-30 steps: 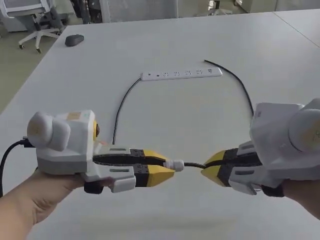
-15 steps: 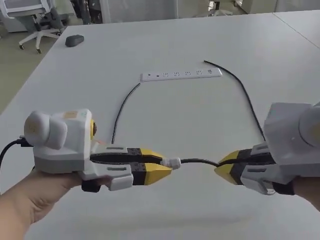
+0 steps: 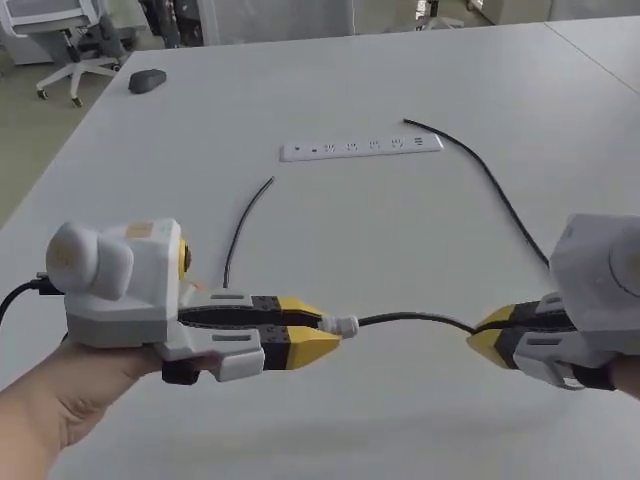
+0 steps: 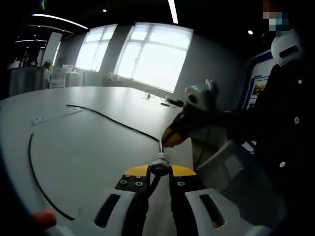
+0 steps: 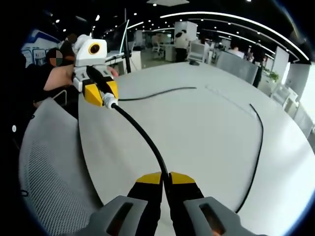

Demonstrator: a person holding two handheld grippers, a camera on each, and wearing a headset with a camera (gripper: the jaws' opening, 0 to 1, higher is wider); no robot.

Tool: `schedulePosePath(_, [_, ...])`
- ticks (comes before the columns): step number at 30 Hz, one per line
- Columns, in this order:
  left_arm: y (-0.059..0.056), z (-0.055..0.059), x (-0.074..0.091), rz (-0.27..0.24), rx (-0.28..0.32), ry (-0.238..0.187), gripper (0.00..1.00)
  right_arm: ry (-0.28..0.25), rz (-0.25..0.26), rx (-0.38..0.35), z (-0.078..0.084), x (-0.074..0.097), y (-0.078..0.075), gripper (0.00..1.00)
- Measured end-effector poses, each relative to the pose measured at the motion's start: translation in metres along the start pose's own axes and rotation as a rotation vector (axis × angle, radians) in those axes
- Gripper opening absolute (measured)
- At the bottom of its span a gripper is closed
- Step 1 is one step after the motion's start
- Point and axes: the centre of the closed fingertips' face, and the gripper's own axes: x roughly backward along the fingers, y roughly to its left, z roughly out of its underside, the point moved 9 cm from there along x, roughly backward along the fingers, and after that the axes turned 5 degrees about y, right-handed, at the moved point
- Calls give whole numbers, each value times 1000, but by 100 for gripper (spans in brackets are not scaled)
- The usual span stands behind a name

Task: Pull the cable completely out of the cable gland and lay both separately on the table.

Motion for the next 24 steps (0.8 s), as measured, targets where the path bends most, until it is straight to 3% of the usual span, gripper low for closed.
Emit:
schedulePosePath(8, [0, -1, -2, -2, -2, 2, 15, -13, 19, -22, 2, 3, -2, 0])
schedulePosePath(11, [1, -2, -1, -4, -3, 0, 15, -6, 19, 16, 1, 3, -2, 2])
schedulePosePath(12, [1, -4, -1, -6, -9, -6, 15, -24, -8, 103, -2, 3, 2, 4])
schedulePosePath(13, [1, -5, -1, -8, -12, -13, 15, -16, 6, 65, -2, 4, 6, 8])
schedulePosePath(15, [1, -6, -1, -9, -14, -9, 15, -32, -32, 96, -8, 1, 12, 20])
schedulePosePath(16, [1, -6, -1, -10, -17, -8, 15, -33, -20, 104, -10, 1, 14, 21])
schedulePosePath(18, [1, -6, -1, -8, -17, -7, 15, -66, -36, 177, -18, 2, 20, 18])
schedulePosePath(19, [1, -6, -2, -8, -17, -6, 15, -88, -25, 164, -23, 4, 22, 17])
schedulePosePath(21, [1, -7, -3, -7, -21, 0, 15, -145, -53, 217, -36, 6, 29, 20])
schedulePosePath(24, [0, -7, -3, -3, -22, 7, 15, -188, -88, 278, -47, 5, 39, 19])
